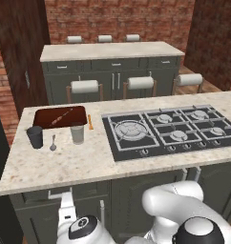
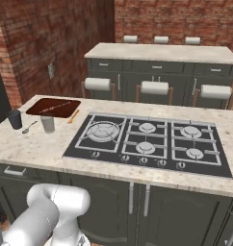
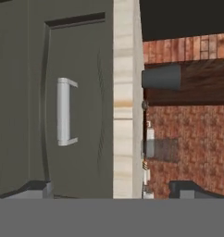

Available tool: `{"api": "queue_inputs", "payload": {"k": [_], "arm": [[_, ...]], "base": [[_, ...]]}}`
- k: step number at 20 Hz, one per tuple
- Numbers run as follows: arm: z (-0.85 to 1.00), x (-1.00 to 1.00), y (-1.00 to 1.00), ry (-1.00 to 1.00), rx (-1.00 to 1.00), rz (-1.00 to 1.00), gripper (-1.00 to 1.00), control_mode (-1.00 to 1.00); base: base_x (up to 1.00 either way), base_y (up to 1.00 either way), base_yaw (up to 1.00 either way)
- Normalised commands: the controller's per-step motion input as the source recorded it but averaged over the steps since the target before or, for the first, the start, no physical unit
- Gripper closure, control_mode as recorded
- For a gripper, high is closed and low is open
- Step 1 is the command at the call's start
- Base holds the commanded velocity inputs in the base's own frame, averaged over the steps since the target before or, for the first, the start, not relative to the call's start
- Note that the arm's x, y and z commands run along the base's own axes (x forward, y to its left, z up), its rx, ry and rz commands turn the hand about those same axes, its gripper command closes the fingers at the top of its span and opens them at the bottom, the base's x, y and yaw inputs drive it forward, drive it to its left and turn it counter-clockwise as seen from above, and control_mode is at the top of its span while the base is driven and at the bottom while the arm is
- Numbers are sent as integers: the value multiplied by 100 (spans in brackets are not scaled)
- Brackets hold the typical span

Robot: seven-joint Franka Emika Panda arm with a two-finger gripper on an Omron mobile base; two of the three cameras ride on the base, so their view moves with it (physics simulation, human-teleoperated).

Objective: Take the tongs from the drawer on the left and place them on the dining counter next to the tray containing the kebab skewer.

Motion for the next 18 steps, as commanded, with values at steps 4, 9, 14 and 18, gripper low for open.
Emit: {"api": "queue_inputs", "payload": {"k": [4,9,14,18], "arm": [[-20,14,1,-2,-1,0,-100,-100],[-9,43,0,-4,0,0,-100,-100],[-1,44,2,0,0,0,-100,-100],[-15,20,12,0,0,0,-100,-100]], "base": [[0,0,0],[0,0,0],[0,0,0],[0,0,0]]}}
